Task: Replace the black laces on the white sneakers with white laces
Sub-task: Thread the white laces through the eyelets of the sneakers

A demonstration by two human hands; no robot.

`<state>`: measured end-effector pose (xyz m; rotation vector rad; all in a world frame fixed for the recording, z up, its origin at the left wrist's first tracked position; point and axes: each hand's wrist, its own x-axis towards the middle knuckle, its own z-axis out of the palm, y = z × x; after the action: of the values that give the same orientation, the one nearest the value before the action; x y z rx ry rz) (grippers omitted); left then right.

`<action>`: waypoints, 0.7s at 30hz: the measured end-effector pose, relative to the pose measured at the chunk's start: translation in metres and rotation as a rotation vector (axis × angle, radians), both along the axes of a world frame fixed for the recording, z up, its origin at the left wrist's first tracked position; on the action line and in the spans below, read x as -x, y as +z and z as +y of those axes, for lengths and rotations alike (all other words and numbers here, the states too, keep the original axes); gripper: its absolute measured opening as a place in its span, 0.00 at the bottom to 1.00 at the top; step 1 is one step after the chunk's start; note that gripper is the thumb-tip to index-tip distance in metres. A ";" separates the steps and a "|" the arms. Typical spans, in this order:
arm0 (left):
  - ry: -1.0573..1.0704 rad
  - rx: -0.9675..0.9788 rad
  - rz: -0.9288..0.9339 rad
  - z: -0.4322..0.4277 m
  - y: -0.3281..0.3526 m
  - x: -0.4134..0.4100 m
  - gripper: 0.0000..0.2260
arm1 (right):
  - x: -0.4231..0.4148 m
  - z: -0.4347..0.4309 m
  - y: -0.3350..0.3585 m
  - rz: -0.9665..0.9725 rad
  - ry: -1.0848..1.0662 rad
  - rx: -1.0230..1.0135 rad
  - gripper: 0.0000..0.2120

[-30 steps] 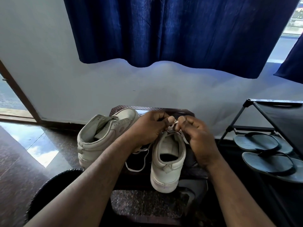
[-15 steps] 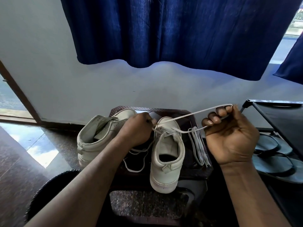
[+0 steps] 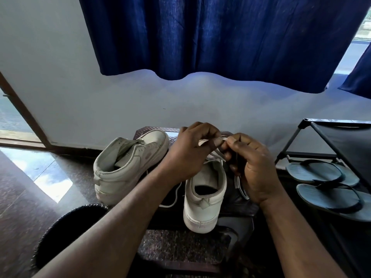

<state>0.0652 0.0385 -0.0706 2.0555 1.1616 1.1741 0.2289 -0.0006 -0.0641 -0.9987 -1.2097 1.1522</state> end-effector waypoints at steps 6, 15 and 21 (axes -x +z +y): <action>0.499 -0.041 0.492 0.004 -0.002 0.027 0.05 | -0.007 0.000 0.005 0.190 -0.060 -0.010 0.10; 0.067 -0.147 0.202 0.001 0.000 0.013 0.07 | 0.004 -0.001 0.002 -0.006 -0.044 -0.002 0.13; 0.347 -0.067 0.564 0.010 -0.008 0.034 0.13 | -0.002 -0.002 0.000 -0.033 -0.080 0.002 0.15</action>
<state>0.0317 0.0484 -0.0785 2.3842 1.8206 0.7916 0.2308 -0.0024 -0.0639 -1.0615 -1.1841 1.0785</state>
